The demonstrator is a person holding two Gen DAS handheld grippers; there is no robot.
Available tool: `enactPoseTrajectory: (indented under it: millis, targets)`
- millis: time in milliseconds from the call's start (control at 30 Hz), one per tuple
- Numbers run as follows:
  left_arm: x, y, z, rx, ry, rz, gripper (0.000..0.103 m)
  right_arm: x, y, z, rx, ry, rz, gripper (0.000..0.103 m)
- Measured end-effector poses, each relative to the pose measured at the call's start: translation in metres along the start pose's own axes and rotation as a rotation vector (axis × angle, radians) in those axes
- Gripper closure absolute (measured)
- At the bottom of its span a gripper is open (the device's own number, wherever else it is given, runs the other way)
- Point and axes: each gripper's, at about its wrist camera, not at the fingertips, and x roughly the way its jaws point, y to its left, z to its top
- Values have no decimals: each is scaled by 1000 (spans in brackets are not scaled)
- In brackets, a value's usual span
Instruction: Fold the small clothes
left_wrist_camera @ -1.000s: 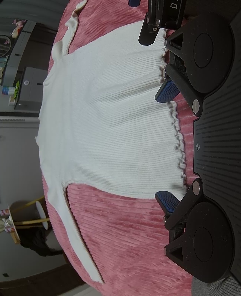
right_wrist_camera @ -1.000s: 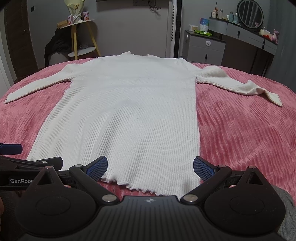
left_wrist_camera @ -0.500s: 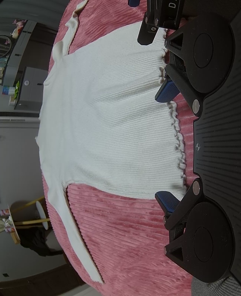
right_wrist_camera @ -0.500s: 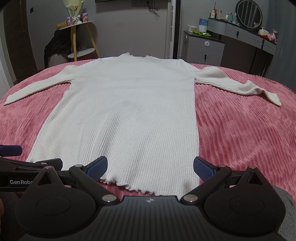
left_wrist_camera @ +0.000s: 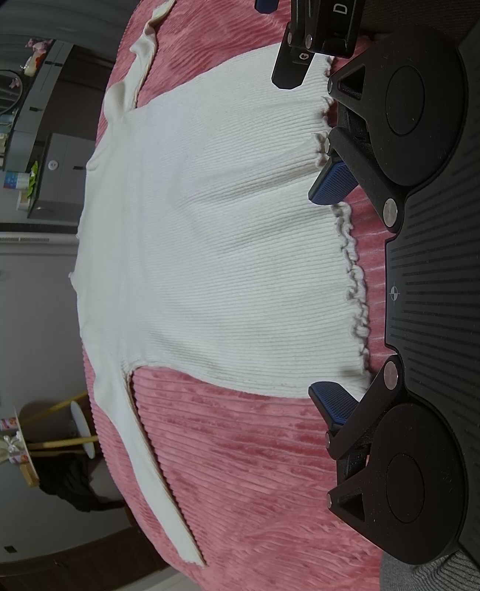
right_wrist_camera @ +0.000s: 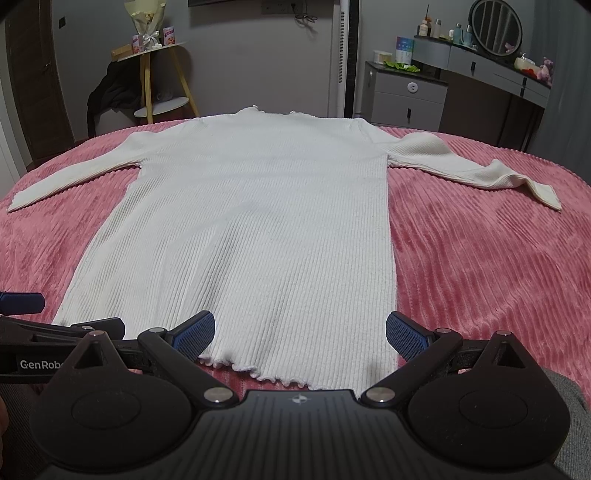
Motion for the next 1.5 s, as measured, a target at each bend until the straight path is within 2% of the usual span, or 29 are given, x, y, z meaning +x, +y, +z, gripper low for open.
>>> enactPoseTrajectory:
  millis: [1500]
  targets:
    - [1, -1, -4, -5, 11, -4, 0, 0, -2, 1, 10, -7, -2, 4]
